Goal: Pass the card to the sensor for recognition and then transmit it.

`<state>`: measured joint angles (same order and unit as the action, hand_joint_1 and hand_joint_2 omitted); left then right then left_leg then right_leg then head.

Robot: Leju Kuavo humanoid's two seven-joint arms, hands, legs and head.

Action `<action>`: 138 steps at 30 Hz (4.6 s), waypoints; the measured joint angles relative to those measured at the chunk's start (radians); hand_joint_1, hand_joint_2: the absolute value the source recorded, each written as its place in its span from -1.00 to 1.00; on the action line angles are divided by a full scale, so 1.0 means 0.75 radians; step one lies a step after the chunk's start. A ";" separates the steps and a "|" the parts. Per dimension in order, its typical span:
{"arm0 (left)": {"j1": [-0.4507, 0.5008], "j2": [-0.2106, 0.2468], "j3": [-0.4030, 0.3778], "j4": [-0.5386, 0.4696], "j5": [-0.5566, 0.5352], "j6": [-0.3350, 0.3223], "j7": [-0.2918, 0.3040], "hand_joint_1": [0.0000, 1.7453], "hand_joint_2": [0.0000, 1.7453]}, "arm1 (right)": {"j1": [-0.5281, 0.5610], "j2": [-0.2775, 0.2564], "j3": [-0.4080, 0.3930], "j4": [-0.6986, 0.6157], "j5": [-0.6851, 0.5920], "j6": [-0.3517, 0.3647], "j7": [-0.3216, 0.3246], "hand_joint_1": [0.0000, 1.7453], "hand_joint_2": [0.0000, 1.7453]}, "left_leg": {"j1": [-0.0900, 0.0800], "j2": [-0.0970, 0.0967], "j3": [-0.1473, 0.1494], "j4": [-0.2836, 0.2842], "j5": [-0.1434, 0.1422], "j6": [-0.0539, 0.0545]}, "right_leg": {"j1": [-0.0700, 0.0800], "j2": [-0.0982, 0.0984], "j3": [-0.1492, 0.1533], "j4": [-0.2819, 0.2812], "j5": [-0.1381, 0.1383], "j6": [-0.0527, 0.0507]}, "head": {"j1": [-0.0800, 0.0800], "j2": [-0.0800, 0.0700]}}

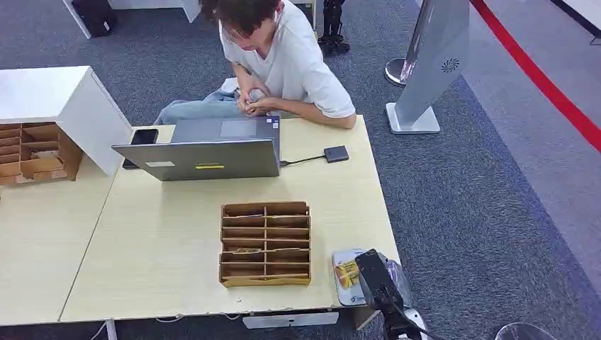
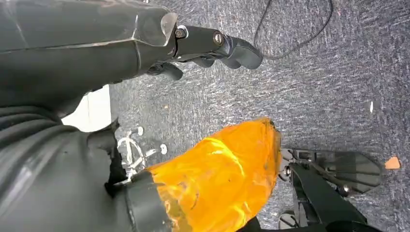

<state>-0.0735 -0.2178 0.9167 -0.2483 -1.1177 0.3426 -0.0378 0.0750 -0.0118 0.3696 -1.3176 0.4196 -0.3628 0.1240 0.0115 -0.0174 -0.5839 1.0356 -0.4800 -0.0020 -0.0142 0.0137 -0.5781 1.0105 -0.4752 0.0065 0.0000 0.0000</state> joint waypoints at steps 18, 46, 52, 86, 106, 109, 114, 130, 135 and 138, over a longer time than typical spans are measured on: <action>0.000 0.000 -0.011 0.000 -0.003 -0.002 0.002 -1.00 -1.00 | -0.005 0.000 -0.001 -0.045 0.106 -0.011 0.003 1.00 1.00 | 0.000 0.000 0.000 0.000 0.000 0.000 | 0.000 0.000 0.000 0.000 0.000 0.000 | 0.000 0.000; 0.002 0.000 -0.013 0.000 0.006 -0.027 -0.013 -1.00 -1.00 | -0.010 0.003 -0.017 -0.364 0.340 -0.049 -0.154 1.00 1.00 | 0.000 0.000 -0.002 0.000 0.000 0.000 | 0.000 0.000 -0.001 0.000 0.000 0.000 | 0.000 0.000; 0.002 0.000 -0.014 0.000 0.003 -0.033 -0.013 -1.00 -1.00 | -0.047 0.011 0.009 -0.444 0.393 -0.046 -0.211 1.00 1.00 | 0.000 0.000 -0.002 0.000 0.000 0.000 | 0.000 0.000 -0.001 0.000 0.000 0.000 | 0.000 0.000; -0.025 0.000 -0.104 0.000 -0.073 -0.082 0.019 -1.00 -1.00 | -0.340 0.102 0.306 -0.427 0.599 -0.094 -0.295 1.00 1.00 | 0.000 -0.001 -0.002 0.000 0.000 0.000 | 0.000 0.000 -0.002 0.000 0.000 0.000 | 0.001 0.000; -0.048 0.000 -0.169 0.000 -0.129 -0.113 0.060 -1.00 -1.00 | -0.488 0.140 0.394 -0.232 0.767 -0.032 -0.195 1.00 1.00 | 0.000 0.000 -0.002 0.000 0.001 0.000 | 0.000 0.000 -0.002 0.001 0.000 0.000 | 0.000 0.000; -0.054 0.000 -0.180 0.000 -0.138 -0.124 0.064 -1.00 -1.00 | -0.526 0.156 0.421 -0.177 0.790 0.004 -0.182 1.00 1.00 | 0.000 0.000 -0.002 0.000 0.001 0.000 | 0.000 0.000 -0.001 0.001 0.000 0.000 | 0.000 0.000; -0.055 0.000 -0.199 0.000 -0.138 -0.126 0.071 -1.00 -1.00 | -0.560 0.181 0.465 -0.120 0.795 0.022 -0.173 1.00 1.00 | 0.000 0.000 -0.002 0.000 0.001 0.000 | 0.000 0.000 -0.002 0.001 0.000 0.000 | 0.001 0.000; -0.054 0.002 -0.215 0.000 -0.106 -0.125 0.069 -1.00 -1.00 | -0.579 0.190 0.492 -0.125 0.780 -0.010 -0.165 -1.00 -1.00 | 0.000 0.000 -0.002 0.000 0.001 0.000 | 0.000 0.000 -0.002 0.001 0.000 0.000 | 0.000 0.000; -0.052 0.004 -0.221 0.000 -0.082 -0.120 0.060 -1.00 -1.00 | -0.564 0.185 0.492 -0.194 0.756 -0.031 -0.189 -1.00 -1.00 | 0.000 0.000 -0.002 0.000 0.001 0.000 | 0.000 0.000 -0.002 0.000 0.000 0.000 | 0.001 0.000; -0.048 0.004 -0.221 0.000 -0.068 -0.111 0.057 -1.00 -1.00 | -0.551 0.178 0.492 -0.245 0.733 -0.033 -0.211 -1.00 -1.00 | 0.000 0.000 -0.002 0.000 0.001 0.000 | 0.000 0.000 -0.002 0.000 0.000 0.000 | 0.001 0.000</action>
<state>-0.1098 -0.2148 0.7511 -0.2483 -1.1685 0.2590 0.0050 -0.3380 0.1217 0.7385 -1.5010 0.9697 -0.3876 -0.0340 0.0116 -0.0175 -0.5857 1.0358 -0.4795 -0.0023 -0.0141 0.0138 -0.5797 1.0108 -0.4752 0.0064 0.0004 0.0000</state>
